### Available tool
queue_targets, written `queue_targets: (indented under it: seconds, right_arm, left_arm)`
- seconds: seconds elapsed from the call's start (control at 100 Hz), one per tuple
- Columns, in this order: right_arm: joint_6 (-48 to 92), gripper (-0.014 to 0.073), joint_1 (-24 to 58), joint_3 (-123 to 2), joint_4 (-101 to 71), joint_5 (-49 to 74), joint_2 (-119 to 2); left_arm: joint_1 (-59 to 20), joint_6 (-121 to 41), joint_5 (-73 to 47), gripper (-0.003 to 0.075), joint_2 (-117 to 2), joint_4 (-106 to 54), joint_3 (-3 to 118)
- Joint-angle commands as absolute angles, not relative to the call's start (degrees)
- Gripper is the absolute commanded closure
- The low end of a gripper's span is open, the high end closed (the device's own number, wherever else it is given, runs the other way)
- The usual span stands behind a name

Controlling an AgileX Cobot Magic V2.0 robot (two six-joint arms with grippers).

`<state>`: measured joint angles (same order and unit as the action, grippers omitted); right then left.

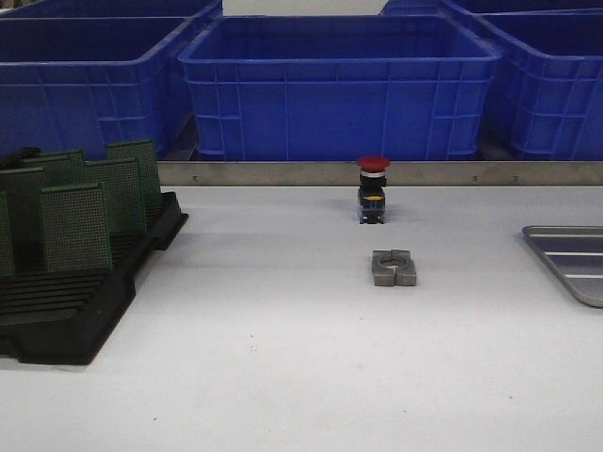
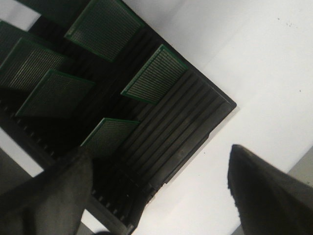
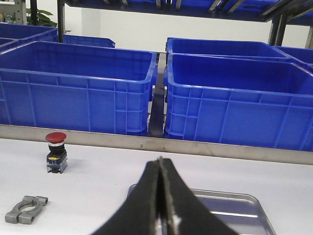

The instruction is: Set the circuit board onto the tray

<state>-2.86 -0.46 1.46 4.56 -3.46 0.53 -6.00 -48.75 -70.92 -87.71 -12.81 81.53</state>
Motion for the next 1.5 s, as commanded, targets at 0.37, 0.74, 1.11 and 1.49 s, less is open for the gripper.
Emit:
queue_targets:
  seconds: [0.37, 0.74, 1.11, 1.49]
  right_arm:
    - [-2.9, 0.0662, -0.3, 0.7, 5.0, -8.3, 1.8]
    - [-2.9, 0.0662, -0.3, 0.7, 5.0, -8.3, 1.8]
    - [-2.9, 0.0662, -0.3, 0.7, 5.0, -8.3, 1.8]
    - [-2.9, 0.0662, -0.3, 0.7, 5.0, -8.3, 1.8]
  left_arm:
    - [-6.0, -78.4, -64.4, 0.0184, -93.1, -20.4, 83.6]
    - [-6.1, -85.2, -61.4, 0.0184, -98.0, -21.8, 83.6]
    - [-7.7, -85.2, -56.9, 0.0184, -102.5, -21.7, 83.6]
    - [-7.7, -85.2, -59.4, 0.0184, -106.1, -21.8, 83.6]
